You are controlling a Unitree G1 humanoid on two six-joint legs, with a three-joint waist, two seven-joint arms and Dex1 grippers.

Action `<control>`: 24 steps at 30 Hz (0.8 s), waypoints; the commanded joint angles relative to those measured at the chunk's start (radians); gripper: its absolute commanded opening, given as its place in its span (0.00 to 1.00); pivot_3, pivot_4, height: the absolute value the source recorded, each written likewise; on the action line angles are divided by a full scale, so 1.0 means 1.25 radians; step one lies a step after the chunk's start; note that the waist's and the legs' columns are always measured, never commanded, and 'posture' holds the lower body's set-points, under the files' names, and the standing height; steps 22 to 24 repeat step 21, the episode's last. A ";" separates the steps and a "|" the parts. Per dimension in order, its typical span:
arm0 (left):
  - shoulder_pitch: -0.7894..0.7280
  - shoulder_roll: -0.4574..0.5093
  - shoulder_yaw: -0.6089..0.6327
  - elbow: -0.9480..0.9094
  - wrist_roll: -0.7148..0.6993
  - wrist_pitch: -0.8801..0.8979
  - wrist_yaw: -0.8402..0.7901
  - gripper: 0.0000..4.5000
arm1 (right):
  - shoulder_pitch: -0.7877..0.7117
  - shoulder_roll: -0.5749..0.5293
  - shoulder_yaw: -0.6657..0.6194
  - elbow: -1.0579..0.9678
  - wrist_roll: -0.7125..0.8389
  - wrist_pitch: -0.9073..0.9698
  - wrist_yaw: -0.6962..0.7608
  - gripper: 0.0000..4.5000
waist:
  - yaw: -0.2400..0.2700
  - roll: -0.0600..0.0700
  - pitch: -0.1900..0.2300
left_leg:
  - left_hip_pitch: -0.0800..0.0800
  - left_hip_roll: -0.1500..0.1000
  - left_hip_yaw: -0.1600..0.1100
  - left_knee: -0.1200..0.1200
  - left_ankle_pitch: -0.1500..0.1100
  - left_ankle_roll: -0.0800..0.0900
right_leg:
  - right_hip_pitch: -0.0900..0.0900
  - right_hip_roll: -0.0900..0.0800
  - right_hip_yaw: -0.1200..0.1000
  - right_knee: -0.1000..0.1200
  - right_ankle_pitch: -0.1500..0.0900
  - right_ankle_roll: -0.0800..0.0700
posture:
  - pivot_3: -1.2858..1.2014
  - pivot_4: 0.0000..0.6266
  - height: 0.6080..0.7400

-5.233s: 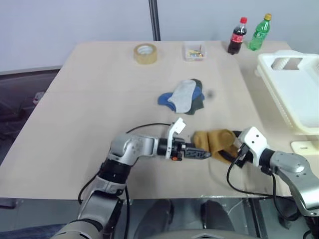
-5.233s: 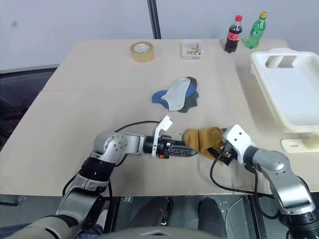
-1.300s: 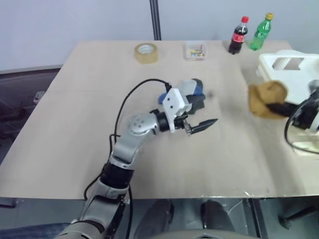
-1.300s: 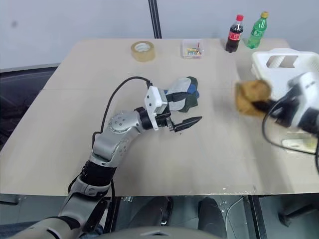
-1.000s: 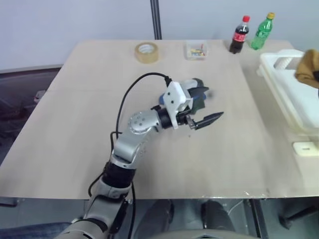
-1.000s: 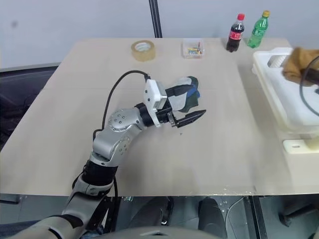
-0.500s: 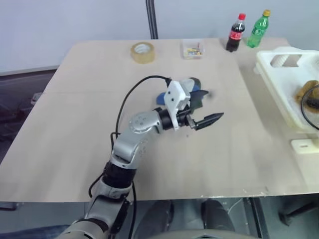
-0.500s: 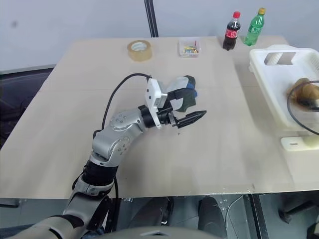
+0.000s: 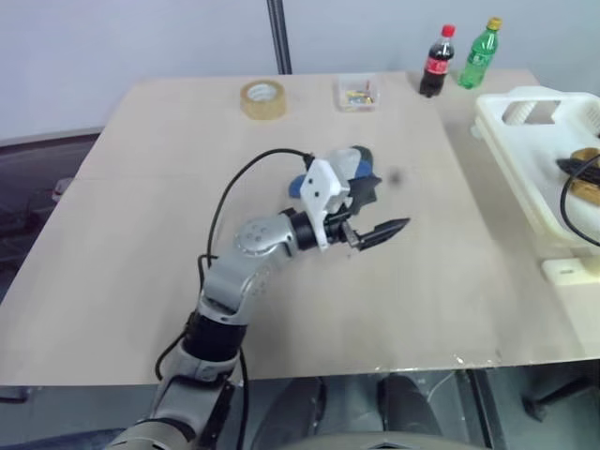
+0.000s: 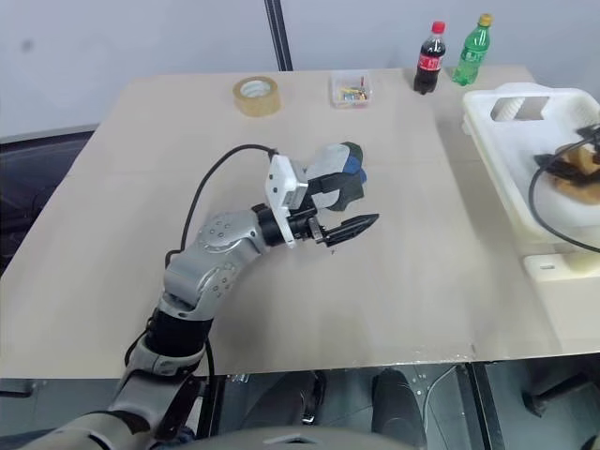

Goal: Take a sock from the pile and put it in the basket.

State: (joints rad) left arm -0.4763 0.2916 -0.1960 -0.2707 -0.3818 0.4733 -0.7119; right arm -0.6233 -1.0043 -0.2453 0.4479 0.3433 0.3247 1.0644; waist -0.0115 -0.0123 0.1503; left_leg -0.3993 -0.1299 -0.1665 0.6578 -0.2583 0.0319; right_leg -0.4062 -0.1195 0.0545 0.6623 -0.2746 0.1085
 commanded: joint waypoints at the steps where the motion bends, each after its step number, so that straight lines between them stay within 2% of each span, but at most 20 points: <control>1: 0.043 0.019 0.029 -0.050 0.025 -0.019 0.038 1.00 | 0.119 0.061 -0.078 -0.240 0.147 0.117 -0.006 0.99 | 0.002 0.000 0.000 | 0.000 0.000 0.000 0.000 0.000 0.000 | 0.000 0.000 0.000 0.000 0.000 0.000 | 0.52 0.24 1.00; 5: 0.132 0.060 0.062 -0.089 0.029 0.003 0.062 1.00 | 0.262 0.123 -0.081 -0.423 0.227 0.187 -0.015 0.99 | 0.005 0.001 0.000 | -0.001 -0.001 -0.001 0.002 0.000 0.000 | 0.000 -0.001 -0.001 0.001 0.000 0.000 | 0.52 0.24 1.00; 10: 0.276 0.146 0.100 -0.153 0.004 -0.001 0.019 1.00 | 0.403 0.170 -0.001 -0.446 0.144 0.051 0.020 0.99 | 0.004 0.001 -0.001 | 0.000 -0.001 -0.002 0.002 0.000 0.000 | 0.000 -0.001 -0.001 0.001 0.000 0.000 | 0.52 0.24 1.00; 18: 0.515 0.221 0.248 -0.271 -0.050 -0.001 0.013 1.00 | 0.485 0.177 -0.016 -0.379 0.130 -0.058 0.079 0.99 | 0.003 0.001 -0.001 | 0.002 0.000 -0.002 0.001 0.000 0.000 | 0.002 0.000 -0.001 0.001 0.000 0.000 | 0.52 0.24 1.00; 21: 0.563 0.237 0.296 -0.297 -0.055 -0.007 0.019 1.00 | 0.502 0.160 -0.033 -0.385 0.162 -0.030 0.103 0.99 | 0.004 0.001 -0.001 | 0.002 0.000 -0.002 0.001 0.000 0.000 | 0.002 -0.001 -0.001 0.000 0.000 0.000 | 0.52 0.24 1.00; 24: 0.563 0.237 0.296 -0.297 -0.055 -0.007 0.019 1.00 | 0.502 0.160 -0.033 -0.385 0.162 -0.030 0.103 0.99 | 0.004 0.001 -0.001 | 0.002 0.000 -0.002 0.001 0.000 0.000 | 0.002 -0.001 -0.001 0.000 0.000 0.000 | 0.52 0.24 1.00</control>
